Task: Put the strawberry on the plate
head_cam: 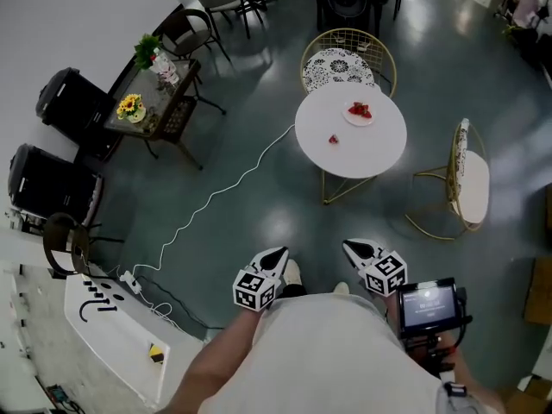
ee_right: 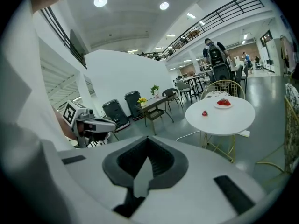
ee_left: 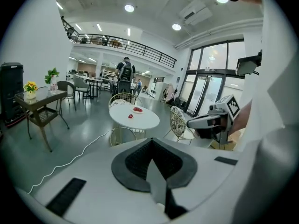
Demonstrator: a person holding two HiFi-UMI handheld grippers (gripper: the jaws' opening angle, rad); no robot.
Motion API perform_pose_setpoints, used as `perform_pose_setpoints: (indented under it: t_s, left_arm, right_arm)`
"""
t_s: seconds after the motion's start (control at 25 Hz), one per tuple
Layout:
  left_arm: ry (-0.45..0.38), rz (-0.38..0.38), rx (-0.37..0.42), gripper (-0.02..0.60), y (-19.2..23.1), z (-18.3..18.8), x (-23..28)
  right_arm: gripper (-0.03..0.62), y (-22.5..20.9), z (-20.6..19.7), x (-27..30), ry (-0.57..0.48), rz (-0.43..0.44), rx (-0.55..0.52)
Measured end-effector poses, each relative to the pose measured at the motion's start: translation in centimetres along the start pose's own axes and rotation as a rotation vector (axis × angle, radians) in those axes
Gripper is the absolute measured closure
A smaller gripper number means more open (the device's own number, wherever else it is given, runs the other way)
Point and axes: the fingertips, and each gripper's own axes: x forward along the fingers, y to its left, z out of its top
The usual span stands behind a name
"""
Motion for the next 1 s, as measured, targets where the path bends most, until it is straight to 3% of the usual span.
perform_pose_setpoints:
  t_s: [0.64,1.0]
  left_arm:
    - [0.009,-0.103,0.06,0.577,11.6,2.8,0.0]
    - [0.032,-0.144,0.065,0.577,15.4,3.1,0.5]
  right_arm:
    - [0.589,-0.3,4.6,6.5,-0.04,-0.281,0.032]
    - [0.589,-0.2,5.0,7.4,-0.068,-0.375,0.076]
